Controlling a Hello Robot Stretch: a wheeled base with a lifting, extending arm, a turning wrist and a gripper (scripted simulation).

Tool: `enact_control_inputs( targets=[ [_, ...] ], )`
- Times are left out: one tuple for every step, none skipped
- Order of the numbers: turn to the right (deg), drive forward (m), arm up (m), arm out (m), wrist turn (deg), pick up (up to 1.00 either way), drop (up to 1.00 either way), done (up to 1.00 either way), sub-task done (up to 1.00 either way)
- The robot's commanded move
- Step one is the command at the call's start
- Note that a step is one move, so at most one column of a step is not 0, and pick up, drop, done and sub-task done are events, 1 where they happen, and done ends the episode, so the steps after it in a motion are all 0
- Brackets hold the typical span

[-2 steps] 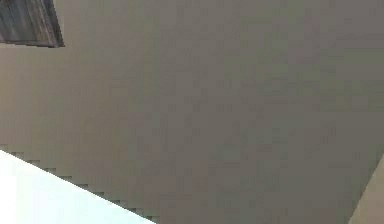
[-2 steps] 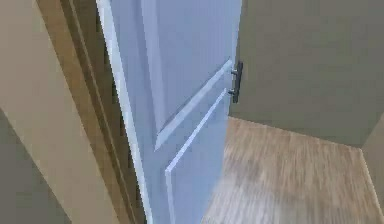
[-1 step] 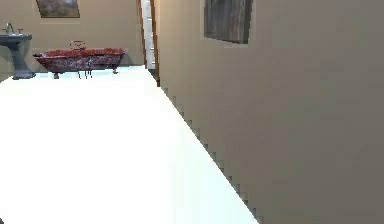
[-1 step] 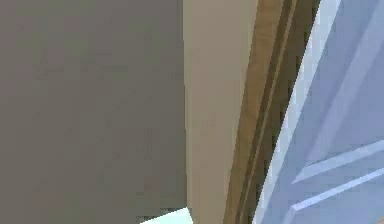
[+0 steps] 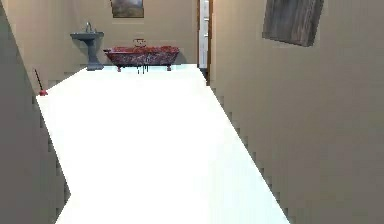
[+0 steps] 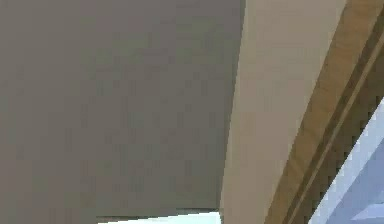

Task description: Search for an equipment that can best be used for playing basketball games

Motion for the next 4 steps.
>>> enact_control_inputs(
  targets=[
    [0.0,1.00,0.00,0.00,0.0,0.00,0.00,0.00,0.00],
    [0.0,1.00,0.00,0.00,0.0,0.00,0.00,0.00,0.00],
    [-3.0,0.00,0.00,0.00,0.0,0.00,0.00,0.00,0.00],
    [-3.0,0.00,0.00,0.00,0.0,0.00,0.00,0.00,0.00]
  ],
)
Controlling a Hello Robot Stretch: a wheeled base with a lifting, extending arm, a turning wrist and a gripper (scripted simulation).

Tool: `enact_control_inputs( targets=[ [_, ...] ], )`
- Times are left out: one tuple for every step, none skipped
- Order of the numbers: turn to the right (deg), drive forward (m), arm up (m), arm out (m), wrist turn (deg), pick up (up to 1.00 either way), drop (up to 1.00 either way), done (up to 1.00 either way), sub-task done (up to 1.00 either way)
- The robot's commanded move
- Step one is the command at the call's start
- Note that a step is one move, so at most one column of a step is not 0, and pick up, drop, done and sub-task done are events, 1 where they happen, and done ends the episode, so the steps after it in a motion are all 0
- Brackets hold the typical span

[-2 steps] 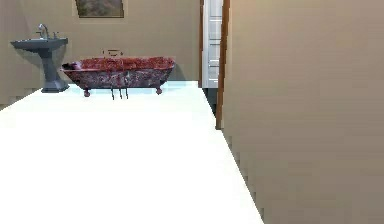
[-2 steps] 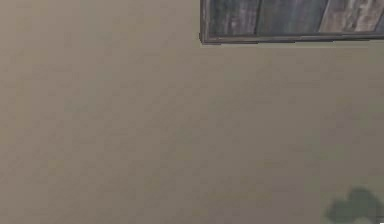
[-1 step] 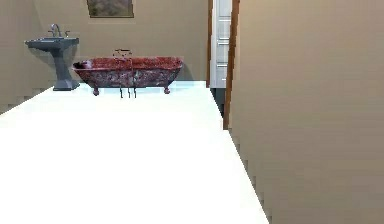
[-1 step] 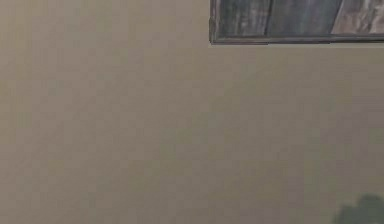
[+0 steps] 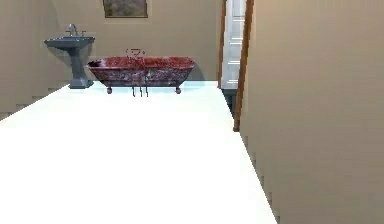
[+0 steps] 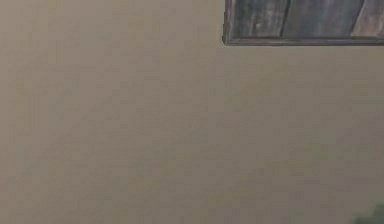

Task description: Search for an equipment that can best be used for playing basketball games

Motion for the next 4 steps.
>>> enact_control_inputs(
  targets=[
    [0.0,1.00,0.00,0.00,0.0,0.00,0.00,0.00,0.00],
    [0.0,1.00,0.00,0.00,0.0,0.00,0.00,0.00,0.00],
    [0.0,0.75,0.00,0.00,0.0,0.00,0.00,0.00,0.00],
    [21.0,0.00,0.00,0.00,0.0,0.00,0.00,0.00,0.00]
  ],
)
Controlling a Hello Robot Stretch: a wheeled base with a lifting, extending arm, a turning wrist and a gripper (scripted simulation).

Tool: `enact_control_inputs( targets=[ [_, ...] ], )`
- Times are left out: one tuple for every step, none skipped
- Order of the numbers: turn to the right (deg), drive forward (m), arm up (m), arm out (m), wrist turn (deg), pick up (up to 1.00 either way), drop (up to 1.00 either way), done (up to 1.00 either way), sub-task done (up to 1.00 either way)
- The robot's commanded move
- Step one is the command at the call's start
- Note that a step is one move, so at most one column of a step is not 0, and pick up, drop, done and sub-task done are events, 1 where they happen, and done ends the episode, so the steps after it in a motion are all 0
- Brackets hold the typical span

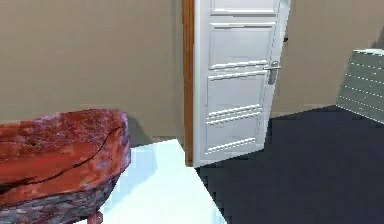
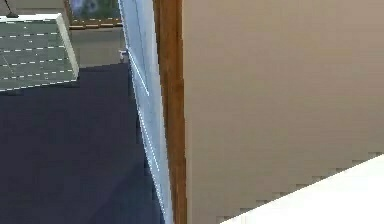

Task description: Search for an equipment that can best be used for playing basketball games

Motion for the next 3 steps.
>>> enact_control_inputs(
  targets=[
    [0.0,0.20,0.00,0.00,0.0,0.00,0.00,0.00,0.00],
    [45.0,0.00,0.00,0.00,0.0,0.00,0.00,0.00,0.00],
    [3.0,0.00,0.00,0.00,0.0,0.00,0.00,0.00,0.00]
  ],
)
